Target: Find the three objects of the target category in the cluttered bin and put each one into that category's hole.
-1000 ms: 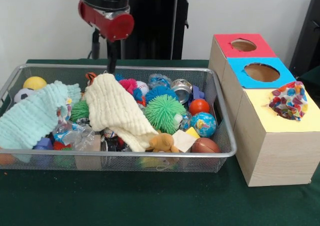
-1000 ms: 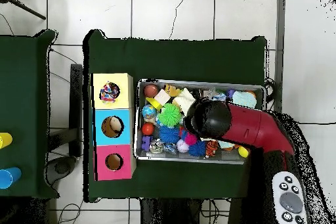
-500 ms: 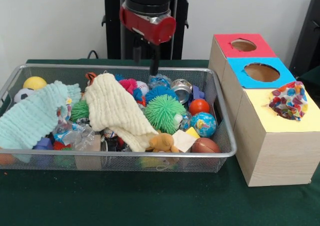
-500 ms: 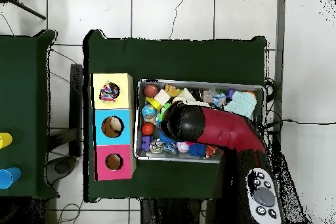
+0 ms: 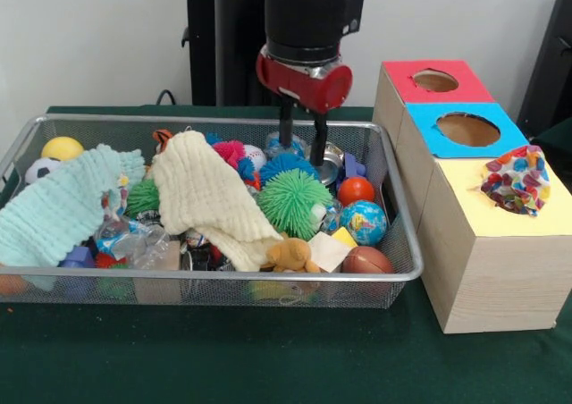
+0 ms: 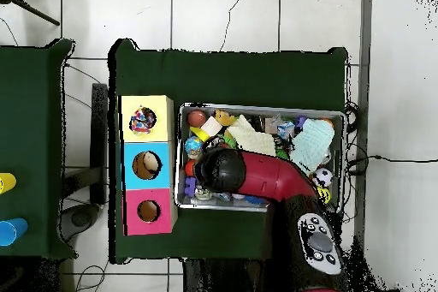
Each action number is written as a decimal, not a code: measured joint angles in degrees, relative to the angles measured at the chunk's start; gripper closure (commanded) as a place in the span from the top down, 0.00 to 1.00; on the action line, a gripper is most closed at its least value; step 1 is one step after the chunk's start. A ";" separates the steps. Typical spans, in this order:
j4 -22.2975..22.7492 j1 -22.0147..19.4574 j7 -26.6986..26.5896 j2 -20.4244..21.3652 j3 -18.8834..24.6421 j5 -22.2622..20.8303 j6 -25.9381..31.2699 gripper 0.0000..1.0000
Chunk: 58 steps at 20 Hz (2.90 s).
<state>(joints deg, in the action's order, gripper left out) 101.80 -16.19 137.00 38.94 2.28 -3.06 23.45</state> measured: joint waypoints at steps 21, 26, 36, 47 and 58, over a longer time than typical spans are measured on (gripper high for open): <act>5.42 4.65 0.00 -9.87 0.22 7.38 -6.28 1.00; 8.45 5.01 0.00 -9.50 0.14 9.19 -8.60 1.00; 14.52 6.56 0.01 -9.43 -0.40 10.82 -14.92 1.00; 17.32 0.62 0.00 -10.17 -1.25 8.79 -22.43 1.00; 16.77 -4.32 0.00 -9.16 -4.20 -1.49 -25.06 1.00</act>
<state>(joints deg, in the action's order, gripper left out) 118.57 -20.51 137.00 29.78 -1.92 -4.55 -1.61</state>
